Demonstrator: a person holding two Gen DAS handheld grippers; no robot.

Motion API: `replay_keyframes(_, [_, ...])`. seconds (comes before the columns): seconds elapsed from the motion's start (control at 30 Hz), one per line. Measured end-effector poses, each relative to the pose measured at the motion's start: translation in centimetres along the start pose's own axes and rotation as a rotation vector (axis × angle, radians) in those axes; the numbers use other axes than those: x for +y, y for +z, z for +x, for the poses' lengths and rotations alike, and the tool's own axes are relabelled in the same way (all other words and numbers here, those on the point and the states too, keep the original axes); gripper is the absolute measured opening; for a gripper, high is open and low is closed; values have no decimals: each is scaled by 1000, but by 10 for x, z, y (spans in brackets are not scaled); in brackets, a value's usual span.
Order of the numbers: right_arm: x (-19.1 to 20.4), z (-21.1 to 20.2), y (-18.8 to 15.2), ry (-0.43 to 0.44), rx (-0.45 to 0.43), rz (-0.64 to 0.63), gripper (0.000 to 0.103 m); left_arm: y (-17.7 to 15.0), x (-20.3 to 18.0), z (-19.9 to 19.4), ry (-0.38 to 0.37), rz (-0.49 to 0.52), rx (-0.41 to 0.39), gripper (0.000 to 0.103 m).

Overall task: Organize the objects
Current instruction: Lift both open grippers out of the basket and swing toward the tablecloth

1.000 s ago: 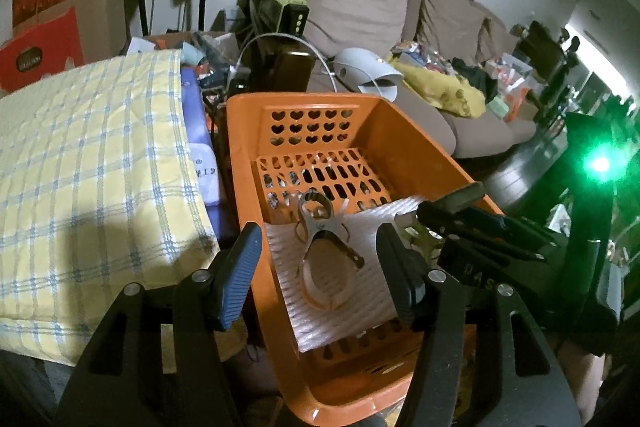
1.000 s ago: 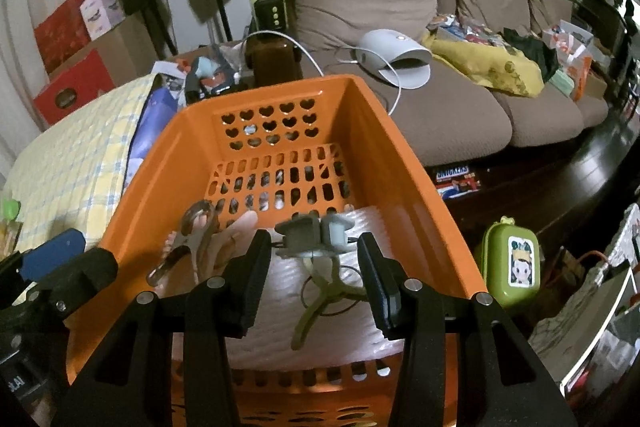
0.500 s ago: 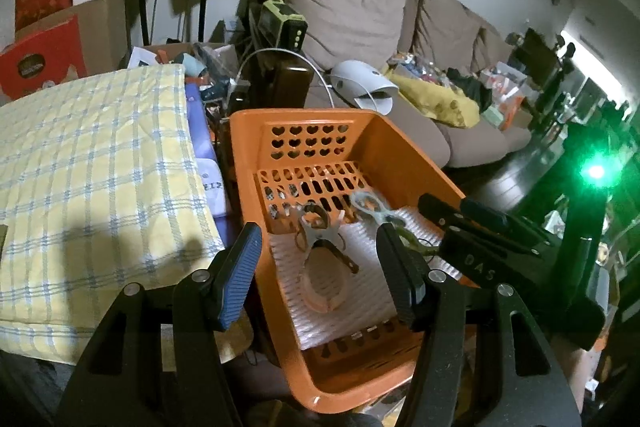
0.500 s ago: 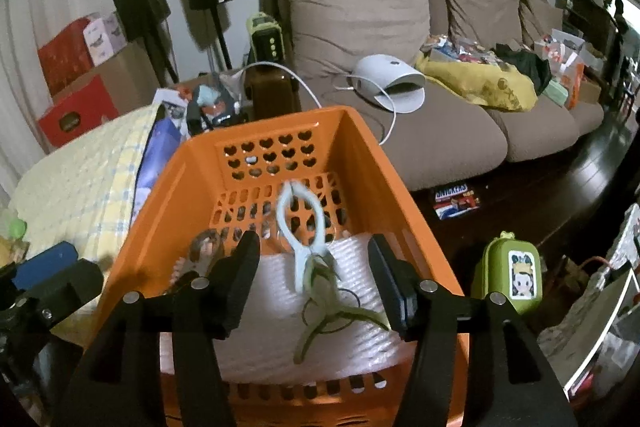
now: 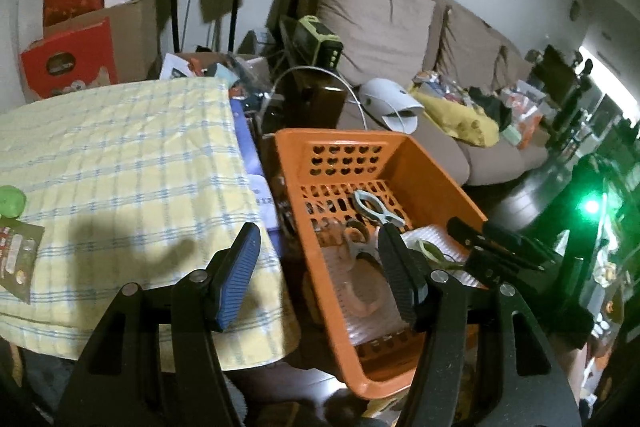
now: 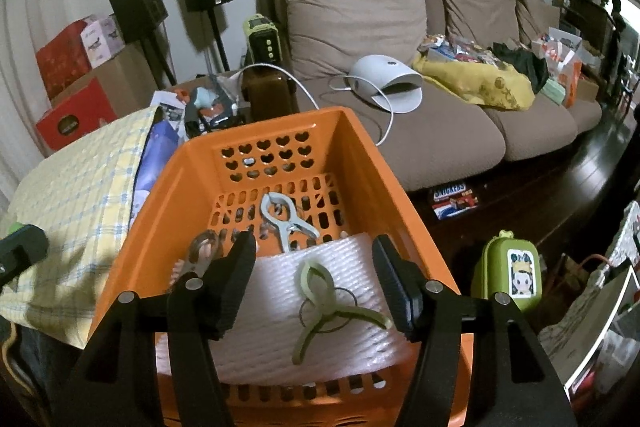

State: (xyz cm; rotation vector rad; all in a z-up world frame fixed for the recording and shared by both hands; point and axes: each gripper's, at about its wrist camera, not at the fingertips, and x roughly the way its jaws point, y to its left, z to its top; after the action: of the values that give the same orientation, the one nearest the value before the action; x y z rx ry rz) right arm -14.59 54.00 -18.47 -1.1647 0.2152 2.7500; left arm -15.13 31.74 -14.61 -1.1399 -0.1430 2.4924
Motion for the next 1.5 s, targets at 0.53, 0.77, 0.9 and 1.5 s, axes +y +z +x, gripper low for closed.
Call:
replay_keyframes(0.53, [-1, -3, 2, -2, -10, 6, 62, 12, 46, -38, 95, -32, -86, 60])
replay_keyframes(0.77, [-3, -6, 4, 9, -13, 20, 62, 21, 59, -57, 115, -56, -142, 60])
replay_keyframes(0.9, [-4, -12, 7, 16, -20, 38, 62, 25, 68, -69, 136, -53, -168, 60])
replay_keyframes(1.5, [40, -75, 25, 53, -139, -88, 65, 28, 152, -135, 305, -153, -321, 60])
